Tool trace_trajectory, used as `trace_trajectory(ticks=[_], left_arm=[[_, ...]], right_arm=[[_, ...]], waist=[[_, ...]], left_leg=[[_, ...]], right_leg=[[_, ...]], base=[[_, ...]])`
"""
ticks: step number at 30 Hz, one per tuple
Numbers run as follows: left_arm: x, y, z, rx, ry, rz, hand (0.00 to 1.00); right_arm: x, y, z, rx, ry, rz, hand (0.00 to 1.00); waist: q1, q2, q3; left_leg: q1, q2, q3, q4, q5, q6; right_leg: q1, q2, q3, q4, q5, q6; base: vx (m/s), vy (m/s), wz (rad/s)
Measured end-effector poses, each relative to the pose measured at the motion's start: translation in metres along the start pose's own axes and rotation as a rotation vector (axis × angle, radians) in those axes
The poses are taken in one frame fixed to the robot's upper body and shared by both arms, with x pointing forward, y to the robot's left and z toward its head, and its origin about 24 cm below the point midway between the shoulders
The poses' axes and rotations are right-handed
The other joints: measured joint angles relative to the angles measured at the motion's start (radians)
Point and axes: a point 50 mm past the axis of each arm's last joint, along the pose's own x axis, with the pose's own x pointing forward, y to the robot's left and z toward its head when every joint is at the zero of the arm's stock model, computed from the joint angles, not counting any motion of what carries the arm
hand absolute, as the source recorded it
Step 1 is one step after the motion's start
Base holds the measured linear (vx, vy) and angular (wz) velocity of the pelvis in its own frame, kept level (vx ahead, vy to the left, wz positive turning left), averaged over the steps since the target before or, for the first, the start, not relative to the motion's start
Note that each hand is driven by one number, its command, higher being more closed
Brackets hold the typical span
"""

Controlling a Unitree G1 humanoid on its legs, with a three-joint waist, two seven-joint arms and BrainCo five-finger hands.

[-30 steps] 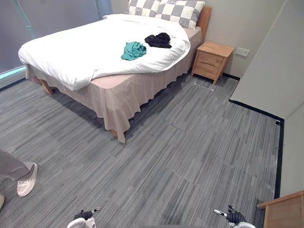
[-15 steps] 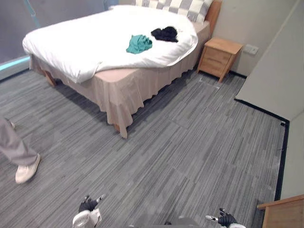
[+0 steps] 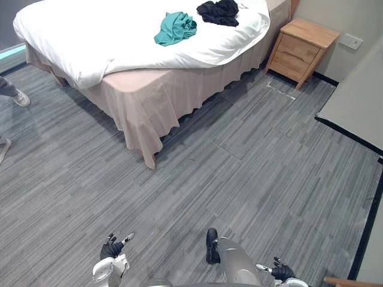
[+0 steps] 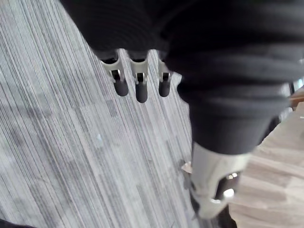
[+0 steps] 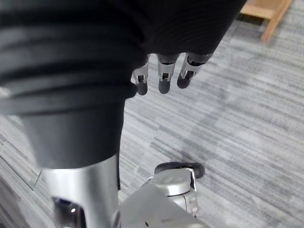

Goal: Tidy the bed and pick cloth on bed and put in laundry

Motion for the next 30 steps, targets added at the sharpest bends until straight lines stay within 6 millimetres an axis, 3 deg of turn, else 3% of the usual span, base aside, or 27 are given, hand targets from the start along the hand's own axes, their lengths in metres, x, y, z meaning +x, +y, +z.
trace_trajectory(ticks=[1, 3, 5, 6, 7, 8, 9, 10, 11, 12, 13, 14, 15, 17, 19, 21, 22, 24, 26, 27, 29, 30], left_arm=[[-0.004, 0.006, -0.007, 0.019, 0.018, 0.006, 0.00], [-0.008, 0.005, -0.017, 0.036, 0.052, -0.018, 0.00], [-0.014, 0.004, -0.029, 0.022, 0.081, -0.034, 0.00], [-0.016, 0.000, -0.032, 0.018, 0.086, -0.042, 0.00], [-0.016, -0.001, -0.031, 0.018, 0.084, -0.045, 0.00], [-0.015, -0.004, -0.030, 0.025, 0.072, -0.060, 0.00], [-0.015, -0.006, -0.028, 0.035, 0.067, -0.069, 0.00], [-0.015, -0.005, -0.028, 0.036, 0.067, -0.066, 0.00], [-0.013, -0.009, -0.025, 0.034, 0.058, -0.073, 0.00], [-0.010, -0.010, -0.019, 0.036, 0.045, -0.078, 0.00], [-0.008, -0.011, -0.016, 0.047, 0.040, -0.080, 0.00], [-0.007, -0.013, -0.015, 0.069, 0.043, -0.089, 0.00], [-0.006, -0.013, -0.015, 0.073, 0.045, -0.091, 0.00], [-0.007, -0.014, -0.017, 0.112, 0.053, -0.108, 0.00], [-0.007, -0.016, -0.015, 0.148, 0.047, -0.131, 0.00], [-0.002, -0.017, -0.003, 0.169, 0.008, -0.141, 0.00], [0.001, -0.017, 0.004, 0.171, -0.008, -0.140, 0.00], [0.007, -0.025, 0.016, 0.157, -0.029, -0.155, 0.00], [0.009, -0.025, 0.016, 0.100, 0.000, -0.136, 0.00], [0.009, -0.024, 0.014, 0.081, 0.011, -0.127, 0.00], [0.005, -0.012, 0.005, 0.043, 0.039, -0.085, 0.00], [0.000, 0.002, -0.002, 0.043, 0.064, -0.049, 0.00]], right_arm=[[0.000, 0.001, -0.002, -0.008, 0.003, 0.000, 0.00], [0.001, 0.001, 0.003, -0.013, -0.022, -0.001, 0.00], [0.004, 0.003, 0.022, -0.022, -0.090, 0.003, 0.00], [0.005, 0.005, 0.033, -0.034, -0.130, 0.013, 0.00], [0.005, 0.006, 0.034, -0.037, -0.137, 0.014, 0.00], [0.005, 0.005, 0.039, -0.044, -0.152, 0.013, 0.00], [0.005, 0.003, 0.039, -0.049, -0.151, 0.010, 0.00], [0.005, 0.005, 0.039, -0.052, -0.148, 0.014, 0.00], [0.006, 0.006, 0.040, -0.064, -0.146, 0.016, 0.00], [0.007, 0.005, 0.049, -0.066, -0.153, 0.013, 0.00], [0.009, 0.008, 0.054, -0.061, -0.151, 0.019, 0.00], [0.011, 0.011, 0.057, -0.059, -0.139, 0.031, 0.00], [0.011, 0.012, 0.056, -0.059, -0.137, 0.034, 0.00], [0.012, 0.021, 0.053, -0.053, -0.122, 0.059, 0.00], [0.012, 0.026, 0.052, -0.046, -0.126, 0.071, 0.00], [0.012, 0.028, 0.048, -0.038, -0.122, 0.072, 0.00], [0.011, 0.030, 0.045, -0.033, -0.113, 0.077, 0.00], [0.010, 0.027, 0.033, 0.004, -0.085, 0.064, 0.00], [0.004, 0.018, 0.006, 0.089, -0.027, 0.022, 0.00], [0.003, 0.018, 0.003, 0.094, -0.021, 0.021, 0.00], [0.000, 0.021, -0.006, 0.089, 0.001, 0.032, 0.00], [-0.001, 0.026, -0.011, 0.071, 0.020, 0.056, 0.00]], waist=[[0.012, -0.020, 0.007], [0.032, -0.019, 0.009], [0.055, -0.003, 0.013], [0.066, 0.001, 0.009], [0.067, 0.001, 0.008], [0.067, 0.012, 0.003], [0.070, 0.017, -0.001], [0.075, 0.008, -0.009], [0.070, -0.030, -0.032], [0.067, -0.043, -0.038], [0.067, -0.047, -0.039], [0.062, -0.049, -0.038], [0.061, -0.048, -0.038], [0.063, -0.039, -0.035], [0.067, -0.017, -0.031], [0.065, 0.000, -0.034], [0.063, -0.014, -0.030], [0.053, -0.016, -0.027], [0.042, -0.013, -0.028], [0.040, -0.015, -0.029], [0.039, -0.032, -0.040], [0.045, -0.071, -0.067]], left_leg=[[-0.070, -0.011, 0.028, 0.062, -0.054, 0.008], [-0.161, -0.056, 0.077, -0.010, -0.108, 0.025], [-0.225, -0.095, 0.179, -0.232, -0.121, 0.028], [-0.230, -0.130, 0.300, -0.486, -0.081, 0.029], [-0.227, -0.135, 0.328, -0.538, -0.063, 0.030], [-0.210, -0.159, 0.480, -0.750, 0.024, 0.043], [-0.198, -0.185, 0.540, -0.836, 0.093, 0.117], [-0.182, -0.200, 0.548, -0.835, 0.122, 0.180], [-0.189, -0.244, 0.547, -0.815, 0.069, 0.242], [-0.182, -0.268, 0.549, -0.808, 0.040, 0.278], [-0.163, -0.282, 0.545, -0.802, 0.022, 0.271], [-0.116, -0.290, 0.526, -0.782, -0.022, 0.260], [-0.106, -0.290, 0.523, -0.782, -0.025, 0.259], [0.013, -0.281, 0.496, -0.806, -0.032, 0.256], [0.111, -0.256, 0.487, -0.861, -0.025, 0.245], [0.172, -0.236, 0.405, -0.945, -0.056, 0.150], [0.170, -0.239, 0.384, -0.950, -0.054, 0.146], [0.160, -0.223, 0.298, -0.955, -0.074, 0.130], [0.167, -0.183, 0.191, -0.934, -0.107, 0.071], [0.170, -0.171, 0.174, -0.926, -0.115, 0.056], [0.181, -0.134, 0.123, -0.891, -0.135, 0.000], [0.180, -0.132, 0.112, -0.872, -0.148, -0.035]], right_leg=[[0.079, 0.004, 0.003, -0.049, -0.008, -0.020], [0.153, 0.006, 0.018, -0.108, -0.019, -0.024], [0.207, 0.004, 0.036, -0.144, -0.031, -0.035], [0.239, -0.005, 0.036, -0.158, -0.053, -0.025], [0.245, -0.006, 0.036, -0.161, -0.056, -0.020], [0.289, -0.003, 0.029, -0.176, -0.092, -0.001], [0.334, -0.002, 0.028, -0.184, -0.130, 0.010], [0.348, -0.015, 0.030, -0.182, -0.149, 0.011], [0.333, -0.056, 0.025, -0.131, -0.161, 0.019], [0.279, -0.088, 0.022, 0.011, -0.159, 0.058], [0.224, -0.118, 0.015, 0.169, -0.151, 0.125], [0.135, -0.167, 0.010, 0.415, -0.119, 0.264], [0.127, -0.175, 0.006, 0.445, -0.119, 0.273], [0.098, -0.230, -0.071, 0.580, -0.145, 0.248], [0.074, -0.237, -0.106, 0.523, -0.161, 0.221], [-0.013, -0.240, -0.109, 0.362, -0.154, 0.232], [-0.034, -0.247, -0.097, 0.298, -0.144, 0.239], [-0.085, -0.241, -0.033, 0.125, -0.069, 0.225], [-0.104, -0.222, 0.104, -0.047, 0.082, 0.222], [-0.108, -0.221, 0.117, -0.057, 0.104, 0.225], [-0.113, -0.211, 0.130, -0.068, 0.175, 0.208], [-0.107, -0.213, 0.124, -0.093, 0.252, 0.199]], base=[[0.49, -0.154, 0.03], [0.37, -0.081, -0.17], [0.43, 0.044, -0.38], [0.39, 0.074, -0.22], [0.64, 0.151, -0.01], [0.61, 0.174, 0.18], [0.61, 0.174, 0.18], [0.66, 0.162, 0.23], [0.67, 0.159, 0.19], [0.93, 0.237, 0.31], [0.76, 0.215, 0.27], [0.49, 0.137, 0.24], [0.58, 0.123, 0.20], [0.49, 0.079, 0.07], [0.29, -0.004, 0.03], [0.31, -0.119, 0.30], [0.29, -0.233, 0.70], [0.20, -0.220, 0.98], [0.27, -0.281, 1.36], [0.37, -0.403, 1.33], [0.35, -0.389, 0.91], [0.44, -0.527, 0.63]])
